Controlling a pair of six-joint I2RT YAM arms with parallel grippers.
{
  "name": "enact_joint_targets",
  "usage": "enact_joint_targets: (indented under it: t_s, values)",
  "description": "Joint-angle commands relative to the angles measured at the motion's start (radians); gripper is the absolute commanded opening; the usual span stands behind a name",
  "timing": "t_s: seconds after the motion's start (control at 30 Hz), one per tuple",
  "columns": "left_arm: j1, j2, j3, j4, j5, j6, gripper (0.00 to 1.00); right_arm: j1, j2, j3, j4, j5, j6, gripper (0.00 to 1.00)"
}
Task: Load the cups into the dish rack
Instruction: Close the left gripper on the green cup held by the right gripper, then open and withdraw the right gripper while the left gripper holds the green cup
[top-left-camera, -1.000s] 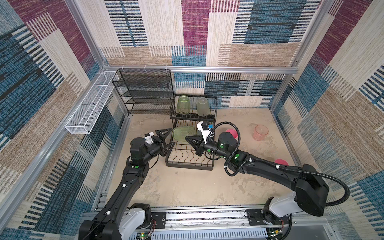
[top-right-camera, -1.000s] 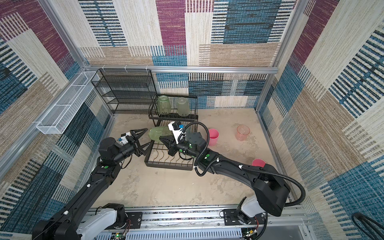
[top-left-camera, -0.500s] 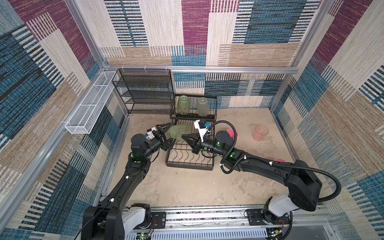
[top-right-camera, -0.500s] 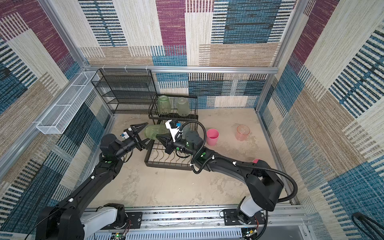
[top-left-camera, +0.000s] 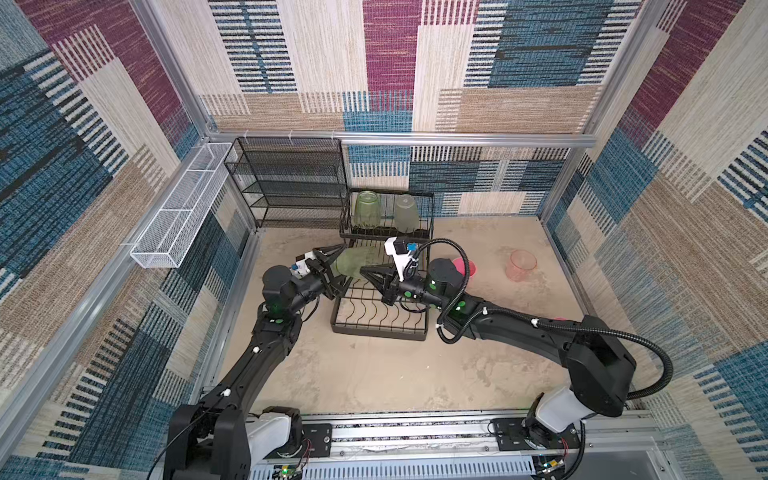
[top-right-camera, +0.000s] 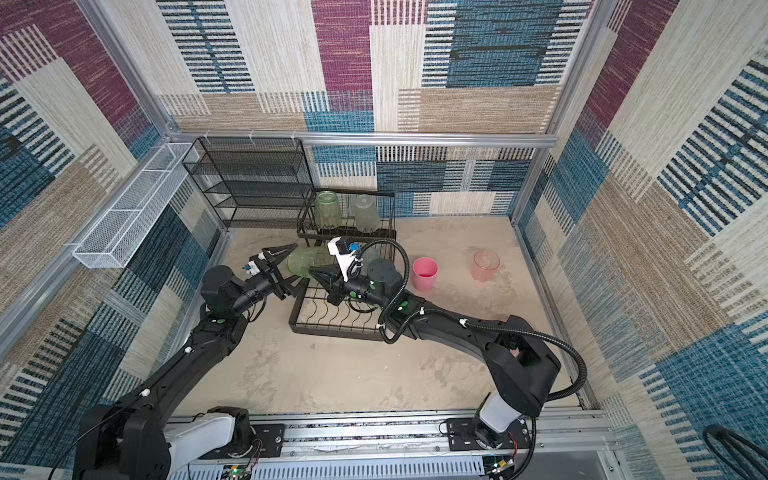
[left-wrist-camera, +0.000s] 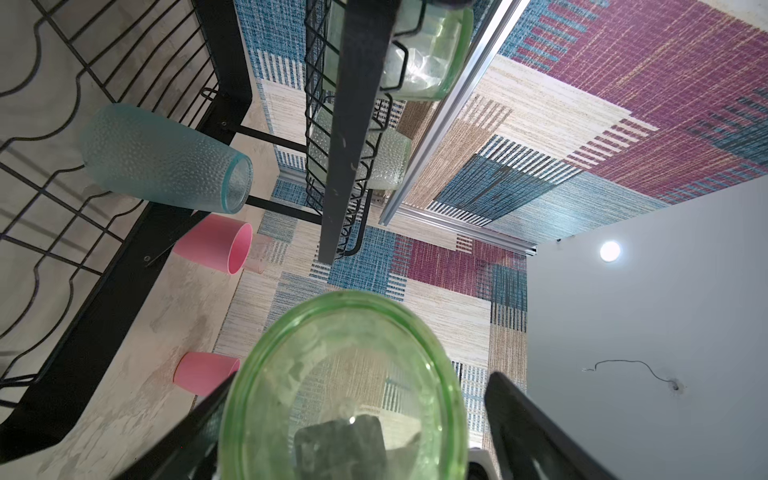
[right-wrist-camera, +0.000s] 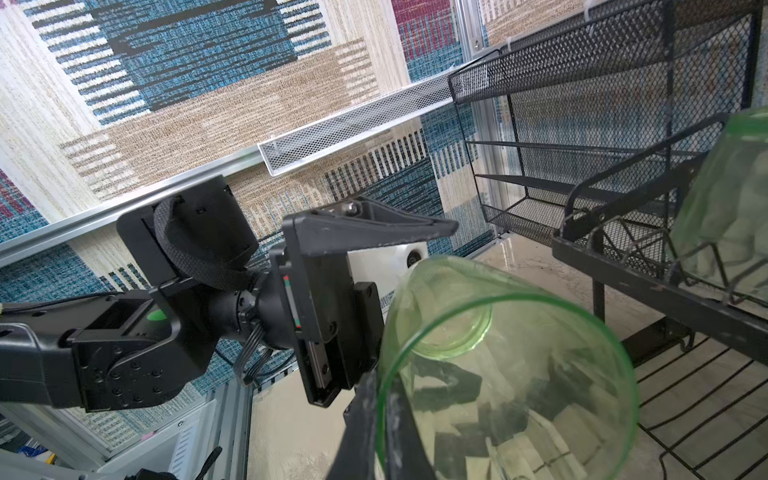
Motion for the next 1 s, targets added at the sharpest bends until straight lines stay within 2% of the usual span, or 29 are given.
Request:
enact_joint_targets:
  t_s: [0.0, 0.23, 0.6, 0.87, 0.97]
  values:
    - [0.001, 0.016, -0.004, 0.055, 0.004, 0.006, 0.89, 0.002, 0.011, 0.015, 0.038, -0.030, 0.016, 0.00]
    - [0.000, 0.024, -0.018, 0.083, -0.026, 0.020, 0.77, 0.002, 0.018, 0.022, 0.022, -0.029, 0.011, 0.00]
    - [0.001, -0.001, -0.036, 0.045, -0.063, 0.074, 0.73, 0.001, 0.019, 0.014, 0.022, -0.019, 0.020, 0.00]
    - [0.001, -0.026, -0.017, -0.061, -0.076, 0.149, 0.72, 0.002, 0.014, 0.007, 0.024, 0.002, 0.040, 0.23]
    - [0.000, -0.031, -0.013, -0.102, -0.089, 0.186, 0.72, 0.001, 0.011, 0.007, 0.019, 0.010, 0.049, 0.28]
